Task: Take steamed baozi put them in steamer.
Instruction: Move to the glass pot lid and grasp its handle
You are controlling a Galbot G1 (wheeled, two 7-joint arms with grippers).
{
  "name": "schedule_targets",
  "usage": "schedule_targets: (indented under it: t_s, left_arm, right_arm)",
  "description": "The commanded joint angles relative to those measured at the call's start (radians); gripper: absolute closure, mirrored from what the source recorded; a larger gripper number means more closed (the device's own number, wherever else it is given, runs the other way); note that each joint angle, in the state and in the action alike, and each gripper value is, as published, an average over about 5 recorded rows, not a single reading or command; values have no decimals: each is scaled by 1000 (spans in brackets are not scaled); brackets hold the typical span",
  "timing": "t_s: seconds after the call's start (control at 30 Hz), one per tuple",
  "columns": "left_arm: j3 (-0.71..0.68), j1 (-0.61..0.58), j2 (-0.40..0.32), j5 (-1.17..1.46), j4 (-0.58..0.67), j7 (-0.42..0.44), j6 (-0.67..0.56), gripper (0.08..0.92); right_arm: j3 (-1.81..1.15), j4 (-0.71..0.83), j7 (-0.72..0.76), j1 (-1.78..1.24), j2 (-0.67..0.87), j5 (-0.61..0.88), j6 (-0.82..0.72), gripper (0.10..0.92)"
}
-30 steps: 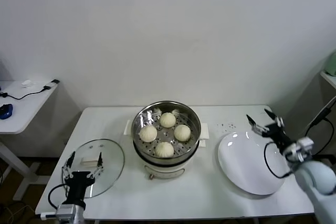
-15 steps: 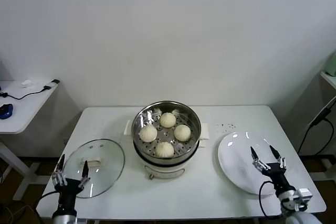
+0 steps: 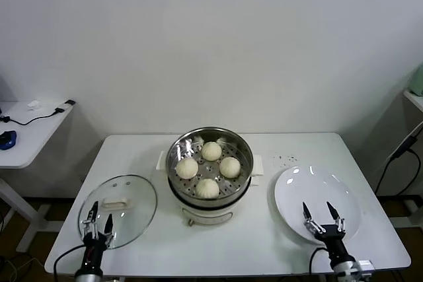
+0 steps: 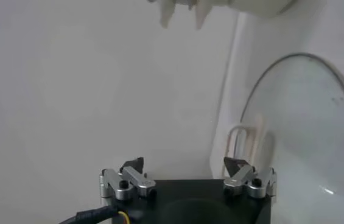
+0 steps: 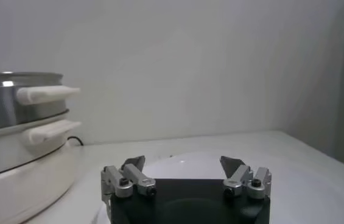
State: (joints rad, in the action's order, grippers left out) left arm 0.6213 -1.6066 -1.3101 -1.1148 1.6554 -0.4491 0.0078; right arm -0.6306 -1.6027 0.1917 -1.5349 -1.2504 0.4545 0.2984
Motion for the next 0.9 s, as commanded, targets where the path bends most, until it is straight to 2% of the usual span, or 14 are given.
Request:
schedule_targets:
  t_s: [0.03,0.4,0.9]
  left_arm:
    - [-15,104,-26,-151,-97,-6,69,177]
    - [-19,196,-12,-171,-184,7,75,177]
    - [-28,230,18,-169,-263,11,84,188]
  right_arm:
    - [5,1,4,-24,-48,-34,20,203]
    - [0,-1,12,-45,-41,-34,41,203]
    - [0,-10,21,-49,-46,-34,50,203]
